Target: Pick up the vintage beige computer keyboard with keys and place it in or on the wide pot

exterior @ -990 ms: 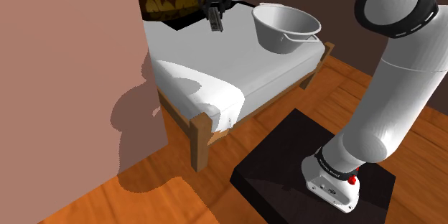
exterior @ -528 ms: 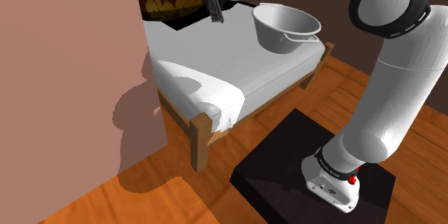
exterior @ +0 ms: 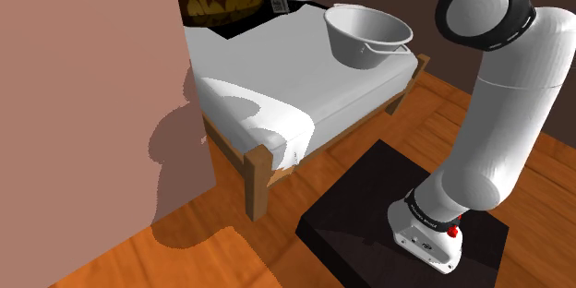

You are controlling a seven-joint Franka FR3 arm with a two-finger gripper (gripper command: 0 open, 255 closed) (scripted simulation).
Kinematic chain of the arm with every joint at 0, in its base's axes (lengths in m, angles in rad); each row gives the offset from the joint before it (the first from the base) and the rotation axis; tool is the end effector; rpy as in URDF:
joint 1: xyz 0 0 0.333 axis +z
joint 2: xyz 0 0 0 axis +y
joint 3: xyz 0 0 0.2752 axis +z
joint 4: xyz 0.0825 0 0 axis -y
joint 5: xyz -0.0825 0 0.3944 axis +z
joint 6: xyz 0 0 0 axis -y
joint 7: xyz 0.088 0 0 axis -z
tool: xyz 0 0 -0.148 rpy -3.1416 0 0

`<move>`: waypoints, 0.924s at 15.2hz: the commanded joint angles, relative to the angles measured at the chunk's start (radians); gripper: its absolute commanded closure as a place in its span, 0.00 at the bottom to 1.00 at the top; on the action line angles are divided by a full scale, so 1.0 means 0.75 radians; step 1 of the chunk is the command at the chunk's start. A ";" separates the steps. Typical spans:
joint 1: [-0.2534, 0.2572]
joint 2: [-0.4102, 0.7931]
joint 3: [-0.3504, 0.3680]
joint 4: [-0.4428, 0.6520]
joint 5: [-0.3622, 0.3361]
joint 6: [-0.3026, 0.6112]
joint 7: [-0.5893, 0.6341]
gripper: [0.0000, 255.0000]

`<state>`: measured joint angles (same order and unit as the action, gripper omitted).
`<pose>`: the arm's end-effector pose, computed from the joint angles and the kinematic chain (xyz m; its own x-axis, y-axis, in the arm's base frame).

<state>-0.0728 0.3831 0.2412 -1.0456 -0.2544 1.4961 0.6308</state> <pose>0.6544 0.0399 0.5603 0.8643 -0.4775 0.1580 -0.4936 -0.8656 0.0844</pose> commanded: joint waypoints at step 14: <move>-0.298 -0.435 -0.132 -0.558 0.148 0.191 -0.364 1.00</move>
<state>-0.2816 0.0765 0.1532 -1.4381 -0.1503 1.6288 0.3839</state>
